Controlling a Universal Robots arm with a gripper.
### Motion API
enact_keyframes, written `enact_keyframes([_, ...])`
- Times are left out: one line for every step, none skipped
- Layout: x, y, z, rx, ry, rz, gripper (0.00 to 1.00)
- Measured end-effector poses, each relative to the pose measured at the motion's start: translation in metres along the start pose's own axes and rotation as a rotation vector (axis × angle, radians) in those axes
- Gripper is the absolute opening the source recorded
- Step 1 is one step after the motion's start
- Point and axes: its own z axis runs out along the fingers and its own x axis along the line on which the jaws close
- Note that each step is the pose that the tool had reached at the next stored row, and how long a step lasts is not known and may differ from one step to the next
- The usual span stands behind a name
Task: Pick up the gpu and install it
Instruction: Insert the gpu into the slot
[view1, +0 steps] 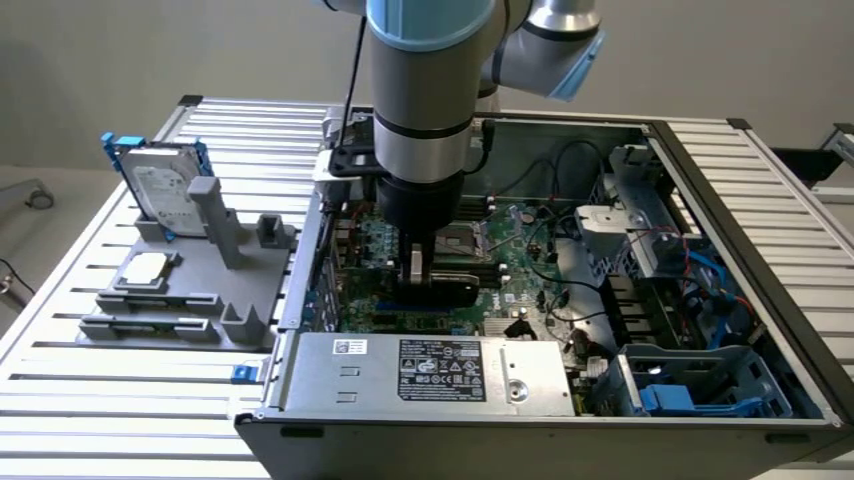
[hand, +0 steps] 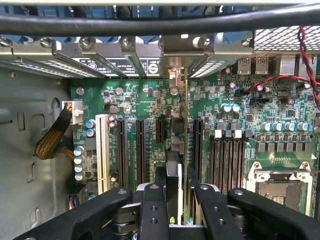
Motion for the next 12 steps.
enact_keyframes([0.0, 0.0, -0.0006, 0.0002, -0.0005, 0.0, 0.26])
enact_keyframes([-0.0001, 0.0, -0.0012, 0.0006, -0.0011, 0.0, 0.26])
enact_keyframes([-0.0001, 0.0, -0.0018, 0.0006, -0.0011, 0.0, 0.26])
enact_keyframes([-0.0001, 0.0, -0.0024, 0.0005, -0.0009, 0.0, 0.26])
enact_keyframes([-0.0001, 0.0, -0.0028, 0.0003, -0.0005, 0.0, 0.26])
enact_keyframes([-0.0001, 0.0001, -0.0032, 0.0001, 0.0, 0.0, 0.26])
enact_keyframes([0.0, 0.0004, -0.0033, 0.0, 0.0, 0.0, 0.26])
enact_keyframes([-0.0001, 0.0007, -0.0034, -0.0002, -0.0001, 0.0, 0.26])
enact_keyframes([-0.0001, 0.0008, -0.0034, -0.0006, -0.0001, 0.0, 0.26])
enact_keyframes([-0.0001, 0.001, -0.0035, -0.0008, -0.0001, 0.0, 0.26])
enact_keyframes([0.0, 0.0012, -0.0036, -0.0011, 0.0001, 0.0, 0.26])
enact_keyframes([-0.0001, 0.0014, -0.0036, -0.0011, 0.0002, 0.0, 0.26])
